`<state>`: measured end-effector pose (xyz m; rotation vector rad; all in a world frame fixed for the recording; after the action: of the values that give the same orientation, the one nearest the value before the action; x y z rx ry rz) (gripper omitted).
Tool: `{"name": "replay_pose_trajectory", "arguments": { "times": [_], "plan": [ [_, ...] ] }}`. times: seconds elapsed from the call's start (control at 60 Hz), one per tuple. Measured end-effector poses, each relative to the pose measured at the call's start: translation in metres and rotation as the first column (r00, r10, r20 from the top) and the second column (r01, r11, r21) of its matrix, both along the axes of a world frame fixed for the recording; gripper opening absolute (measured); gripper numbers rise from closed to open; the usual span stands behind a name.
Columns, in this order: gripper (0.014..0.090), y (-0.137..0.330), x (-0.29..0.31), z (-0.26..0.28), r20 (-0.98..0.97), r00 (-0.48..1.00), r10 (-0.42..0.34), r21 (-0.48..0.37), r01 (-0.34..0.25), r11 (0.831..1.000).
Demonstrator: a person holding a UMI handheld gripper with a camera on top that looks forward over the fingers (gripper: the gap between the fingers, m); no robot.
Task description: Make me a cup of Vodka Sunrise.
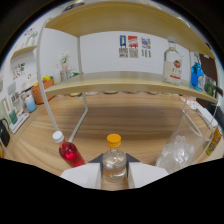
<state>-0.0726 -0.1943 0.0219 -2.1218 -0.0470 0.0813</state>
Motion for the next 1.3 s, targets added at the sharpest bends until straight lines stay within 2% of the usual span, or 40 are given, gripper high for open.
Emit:
{"name": "replay_pose_trajectory", "arguments": {
  "times": [0.25,0.333,0.45,0.5,0.633,0.783,1.1,1.167,1.3],
  "plan": [
    [0.039,-0.003,0.002,-0.004,-0.002,1.0,0.014,-0.02,-0.014,1.0],
    [0.0509,-0.006,0.005,0.001,0.006,1.0,0.019,-0.014,-0.019,1.0],
    [0.0779,-0.015,-0.001,0.03,-0.008,0.998,0.059,0.025,-0.058,0.998],
    [0.0866,-0.021,-0.001,0.049,-0.006,0.997,0.072,0.052,-0.071,0.996],
    [0.0865,-0.044,0.001,0.105,-0.022,0.996,0.091,0.119,-0.088,0.989],
    [0.0861,-0.083,0.012,0.136,-0.053,0.994,0.092,0.126,-0.084,0.988],
    [0.0853,-0.143,0.107,0.136,-0.028,0.998,-0.06,0.056,0.062,0.996],
    [0.0855,-0.14,0.124,0.155,-0.037,0.996,-0.087,0.078,0.09,0.993],
    [0.0857,-0.114,0.152,0.22,-0.04,0.993,-0.114,0.173,0.119,0.978]
  ]
}}
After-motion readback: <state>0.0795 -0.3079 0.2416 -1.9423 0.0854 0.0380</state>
